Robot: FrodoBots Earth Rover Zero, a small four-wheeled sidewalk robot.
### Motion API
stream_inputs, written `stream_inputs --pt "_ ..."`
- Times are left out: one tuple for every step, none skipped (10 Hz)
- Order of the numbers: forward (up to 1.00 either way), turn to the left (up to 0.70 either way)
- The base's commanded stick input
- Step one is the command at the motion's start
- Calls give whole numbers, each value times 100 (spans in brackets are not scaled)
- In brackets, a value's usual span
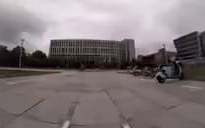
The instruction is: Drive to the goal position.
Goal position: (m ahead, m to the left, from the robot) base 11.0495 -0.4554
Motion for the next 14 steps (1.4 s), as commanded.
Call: stream_inputs --pt "100 0" --pt "100 0" --pt "100 0" --pt "100 0" --pt "100 0" --pt "100 0" --pt "100 0" --pt "100 0" --pt "100 0" --pt "100 0" --pt "100 0" --pt "100 0" --pt "100 0" --pt "100 0"
